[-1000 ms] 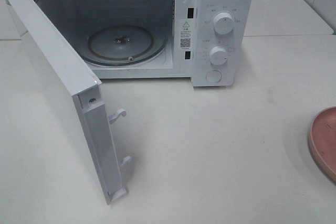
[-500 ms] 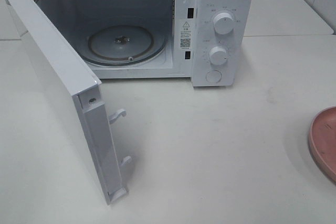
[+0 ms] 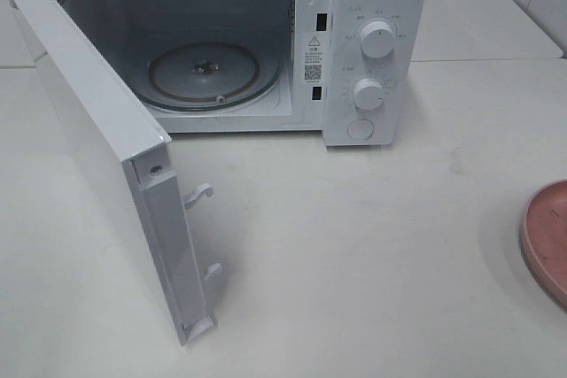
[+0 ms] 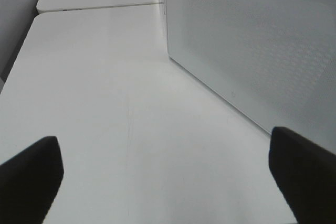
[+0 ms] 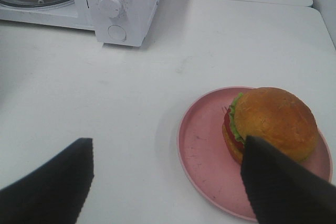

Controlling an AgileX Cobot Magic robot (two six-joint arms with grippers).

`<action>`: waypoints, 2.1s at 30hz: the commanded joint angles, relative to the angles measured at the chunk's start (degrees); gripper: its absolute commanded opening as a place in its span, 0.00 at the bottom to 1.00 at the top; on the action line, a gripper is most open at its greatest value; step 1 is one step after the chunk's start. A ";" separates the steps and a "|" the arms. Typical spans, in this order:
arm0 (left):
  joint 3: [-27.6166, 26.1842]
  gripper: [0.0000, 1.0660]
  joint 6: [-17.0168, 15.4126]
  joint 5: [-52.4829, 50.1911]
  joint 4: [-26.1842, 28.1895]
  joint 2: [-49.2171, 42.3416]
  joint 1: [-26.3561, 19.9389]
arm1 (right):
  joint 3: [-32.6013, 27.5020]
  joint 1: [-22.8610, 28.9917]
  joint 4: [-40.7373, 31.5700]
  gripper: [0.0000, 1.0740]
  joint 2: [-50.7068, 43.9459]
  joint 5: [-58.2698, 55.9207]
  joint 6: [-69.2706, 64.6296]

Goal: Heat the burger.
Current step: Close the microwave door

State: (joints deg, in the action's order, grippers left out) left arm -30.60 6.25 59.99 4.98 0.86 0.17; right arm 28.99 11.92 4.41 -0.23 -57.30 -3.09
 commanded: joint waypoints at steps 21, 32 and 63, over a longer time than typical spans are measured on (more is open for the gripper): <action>4.35 0.00 0.17 -31.34 0.92 28.76 0.06 | -0.17 -0.34 -0.06 0.70 -1.55 0.29 0.52; 14.38 0.00 2.75 -72.94 -0.74 44.58 0.06 | -0.17 -0.34 -0.06 0.70 -1.55 0.29 0.52; 13.75 0.00 -12.66 -109.32 -22.29 78.84 10.49 | -0.17 -0.34 -0.06 0.70 -1.55 0.29 0.46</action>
State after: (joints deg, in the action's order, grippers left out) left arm -16.39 -6.93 -48.53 -18.79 79.53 10.26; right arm 28.99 11.92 4.41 -0.23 -57.30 -2.86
